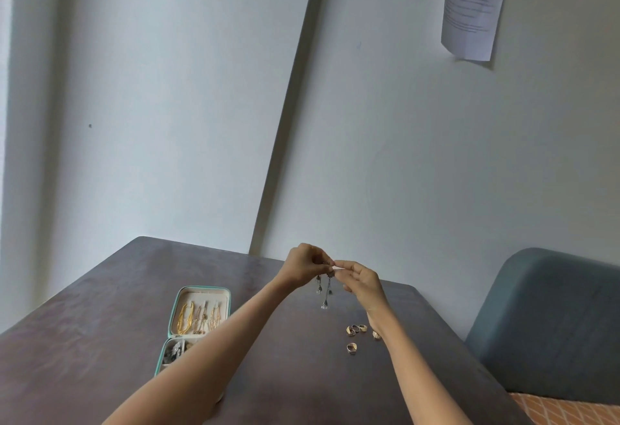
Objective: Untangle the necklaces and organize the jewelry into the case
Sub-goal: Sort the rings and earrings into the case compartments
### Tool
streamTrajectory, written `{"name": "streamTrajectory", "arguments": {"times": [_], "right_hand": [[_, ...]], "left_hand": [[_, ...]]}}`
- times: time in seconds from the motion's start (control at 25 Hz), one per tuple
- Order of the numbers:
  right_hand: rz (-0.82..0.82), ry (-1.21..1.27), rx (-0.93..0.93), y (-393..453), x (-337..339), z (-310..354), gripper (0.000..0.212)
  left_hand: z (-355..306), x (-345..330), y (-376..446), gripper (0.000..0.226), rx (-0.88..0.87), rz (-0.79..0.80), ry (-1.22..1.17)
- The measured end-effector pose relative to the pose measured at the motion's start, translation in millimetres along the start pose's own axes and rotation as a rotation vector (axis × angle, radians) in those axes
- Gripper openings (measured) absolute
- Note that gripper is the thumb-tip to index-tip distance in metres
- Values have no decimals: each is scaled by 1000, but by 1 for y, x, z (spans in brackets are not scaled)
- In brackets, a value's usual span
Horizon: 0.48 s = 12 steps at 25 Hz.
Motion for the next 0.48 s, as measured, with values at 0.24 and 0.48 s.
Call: {"name": "streamTrajectory", "arguments": {"times": [0.24,0.48], "right_hand": [[0,-65,16,1,-4,-6,13],[-86,-20,73,0,-8,-3,10]], "left_hand": [[-6,0,-2,8,-12,45,133],[-3,4,-7,16,-9,-36,10]]}}
Point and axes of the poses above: each hand's wrist, its own y-axis towards the middle knuckle, its own x-axis out of the back of the hand, z = x × y, the point moved 2 cm from there along y, towards the middle knuckle, and after that the axes turned 11 degrees about z, right-handed, at the moved point
